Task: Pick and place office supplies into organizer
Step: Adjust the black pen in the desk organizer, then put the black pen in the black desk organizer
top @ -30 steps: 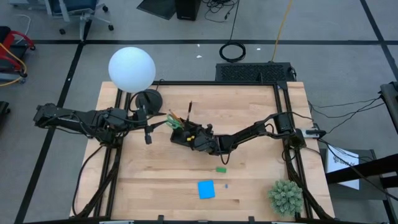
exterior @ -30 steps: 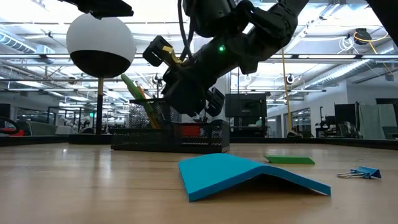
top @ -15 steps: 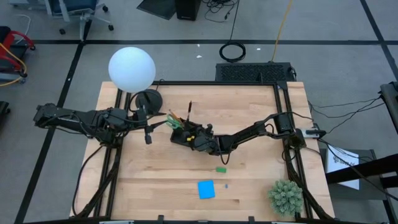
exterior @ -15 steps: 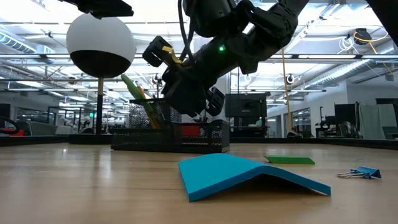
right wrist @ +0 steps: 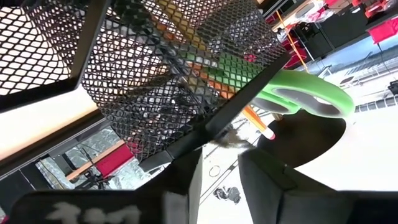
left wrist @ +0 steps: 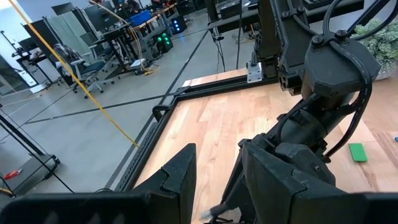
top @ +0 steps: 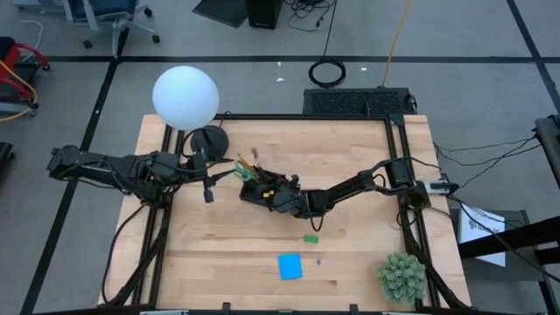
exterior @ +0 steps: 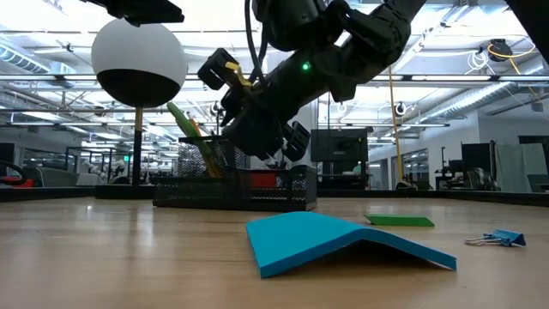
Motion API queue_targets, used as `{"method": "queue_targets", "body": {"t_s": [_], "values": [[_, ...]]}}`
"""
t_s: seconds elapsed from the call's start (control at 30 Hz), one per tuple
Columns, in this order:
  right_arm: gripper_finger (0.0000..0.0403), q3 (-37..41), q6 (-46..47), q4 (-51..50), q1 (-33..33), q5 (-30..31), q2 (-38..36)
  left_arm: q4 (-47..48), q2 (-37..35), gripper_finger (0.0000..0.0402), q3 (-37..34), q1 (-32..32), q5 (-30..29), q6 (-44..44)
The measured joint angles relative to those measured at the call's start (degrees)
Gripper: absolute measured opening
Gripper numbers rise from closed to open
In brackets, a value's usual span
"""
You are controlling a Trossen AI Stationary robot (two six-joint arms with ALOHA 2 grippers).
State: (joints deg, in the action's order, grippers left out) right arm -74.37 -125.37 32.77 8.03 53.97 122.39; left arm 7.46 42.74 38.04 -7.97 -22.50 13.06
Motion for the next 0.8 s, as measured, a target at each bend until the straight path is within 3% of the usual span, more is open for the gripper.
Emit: {"method": "queue_targets", "body": {"t_s": [0.27, 0.5, 0.8], "values": [[0.0133, 0.0, 2.1, 0.1, 0.0, -0.1, -0.1, 0.0, 0.0, 0.0131, 0.0, 0.0, 0.0, 0.0], [0.0136, 0.0, 4.1, 0.4, 0.0, -0.6, -0.1, -0.2, 0.0, 0.0131, 0.0, 0.0, 0.0, 0.0], [0.0128, 0.0, 16.1, 12.9, -2.2, -1.7, -2.1, 0.1, 0.0, 0.0131, 0.0, 0.0, 0.0, -1.2]]}}
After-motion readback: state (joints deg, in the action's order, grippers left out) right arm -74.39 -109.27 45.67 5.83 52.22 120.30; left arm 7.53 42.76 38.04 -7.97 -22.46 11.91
